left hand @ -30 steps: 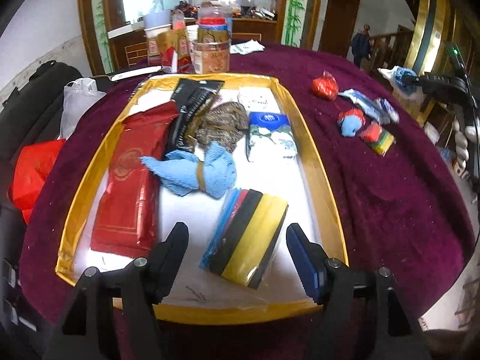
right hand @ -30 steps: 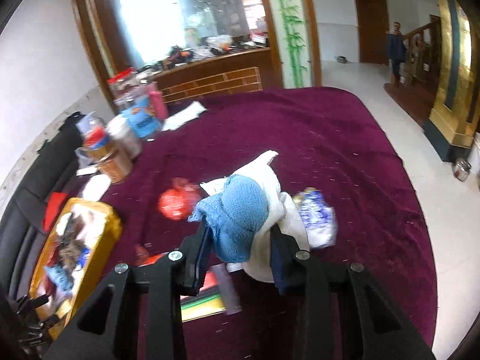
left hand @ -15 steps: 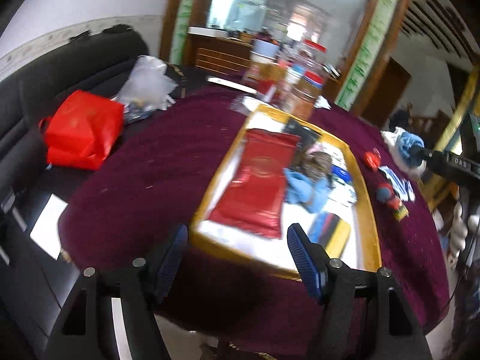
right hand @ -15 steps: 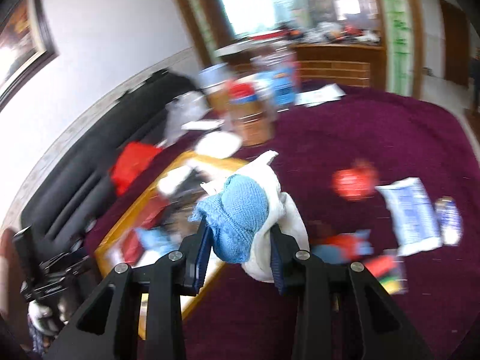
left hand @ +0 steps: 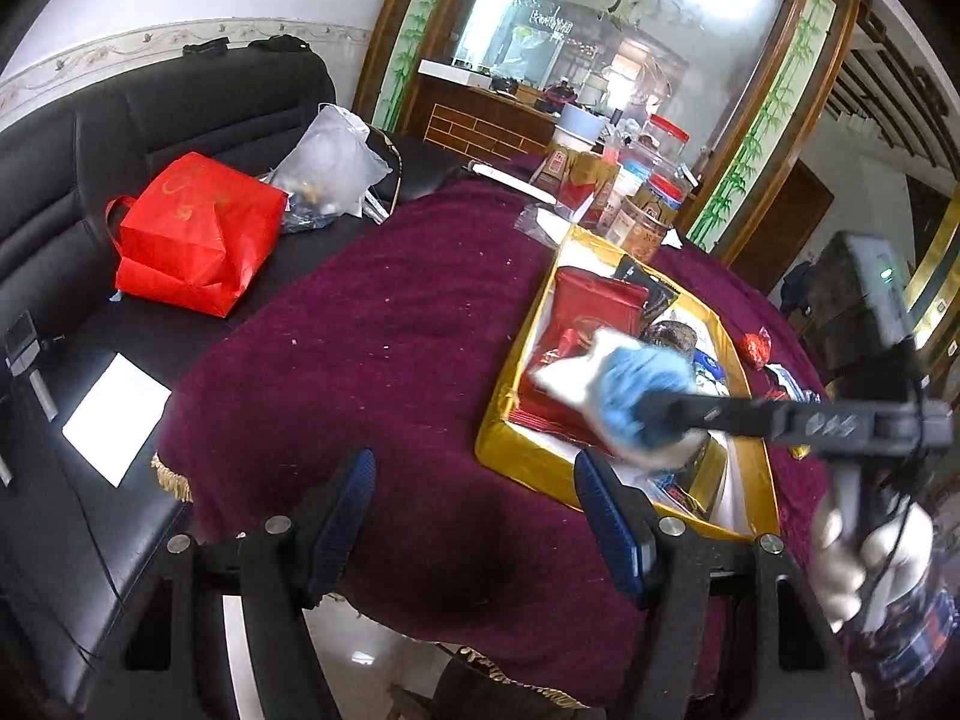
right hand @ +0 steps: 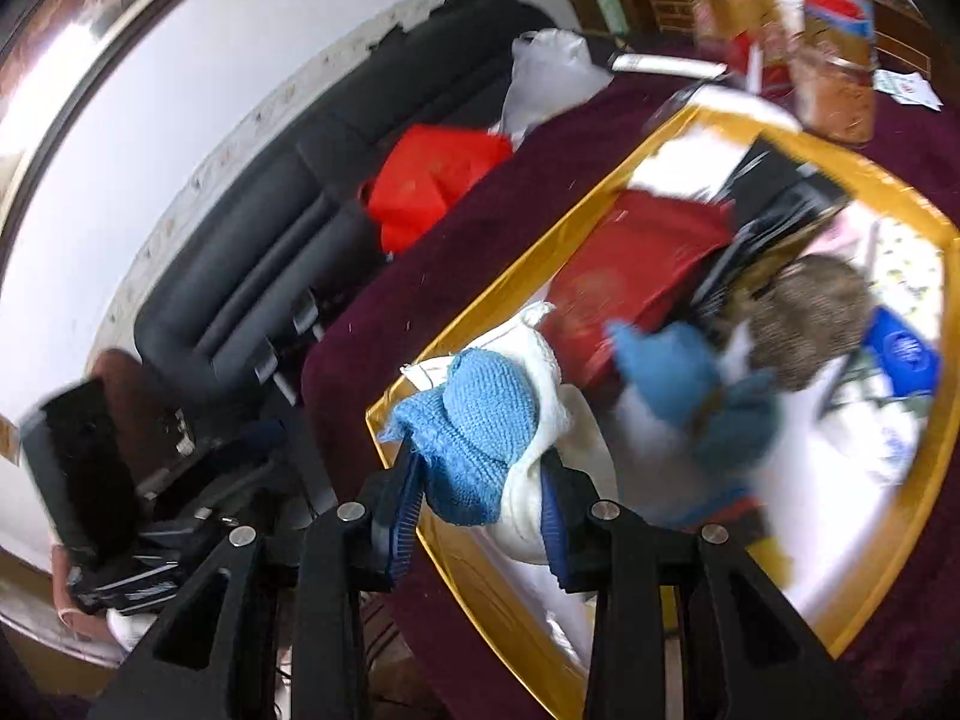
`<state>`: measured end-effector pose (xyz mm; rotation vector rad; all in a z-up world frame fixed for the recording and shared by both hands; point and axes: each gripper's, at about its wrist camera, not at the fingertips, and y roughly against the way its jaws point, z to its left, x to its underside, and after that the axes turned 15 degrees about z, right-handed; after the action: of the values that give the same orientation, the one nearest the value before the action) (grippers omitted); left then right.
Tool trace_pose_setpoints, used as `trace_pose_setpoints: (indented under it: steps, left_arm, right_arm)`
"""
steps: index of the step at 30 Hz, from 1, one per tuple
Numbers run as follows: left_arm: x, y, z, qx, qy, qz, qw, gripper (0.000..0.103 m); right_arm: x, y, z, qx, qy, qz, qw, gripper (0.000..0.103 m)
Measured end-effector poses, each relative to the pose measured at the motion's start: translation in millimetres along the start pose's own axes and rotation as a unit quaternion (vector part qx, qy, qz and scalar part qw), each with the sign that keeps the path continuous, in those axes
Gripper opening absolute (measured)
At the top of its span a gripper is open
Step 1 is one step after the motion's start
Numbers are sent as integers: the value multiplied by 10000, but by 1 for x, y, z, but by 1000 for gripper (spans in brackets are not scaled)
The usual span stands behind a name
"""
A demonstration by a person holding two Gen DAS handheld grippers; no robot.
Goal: Organize soft objects
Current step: 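Lower the blue and white cloths into the tray and open the right gripper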
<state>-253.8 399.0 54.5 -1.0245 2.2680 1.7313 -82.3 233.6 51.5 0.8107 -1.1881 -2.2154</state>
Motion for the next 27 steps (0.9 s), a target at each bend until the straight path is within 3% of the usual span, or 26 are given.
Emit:
trace_pose_setpoints:
  steps: [7, 11, 13, 17, 23, 27]
  left_arm:
    - [1, -3, 10, 91, 132, 3, 9999, 72]
    - [2, -4, 9, 97, 117, 35, 9999, 72]
    - [1, -6, 7, 109, 101, 48, 9999, 72]
    - [2, -8, 4, 114, 59, 81, 9999, 72]
    - [2, -10, 4, 127, 77, 97, 9998, 72]
    - [2, -12, 4, 192, 95, 107, 9997, 72]
  right_arm:
    - [0, -42, 16, 51, 110, 401, 9991, 34]
    - [2, -44, 14, 34, 47, 368, 9993, 35]
    - [2, -42, 12, 2, 58, 345, 9994, 40]
    - [6, -37, 9, -186, 48, 204, 9996, 69]
    - [7, -6, -4, -337, -92, -159, 9993, 72]
    - [12, 3, -11, -103, -94, -188, 9997, 72]
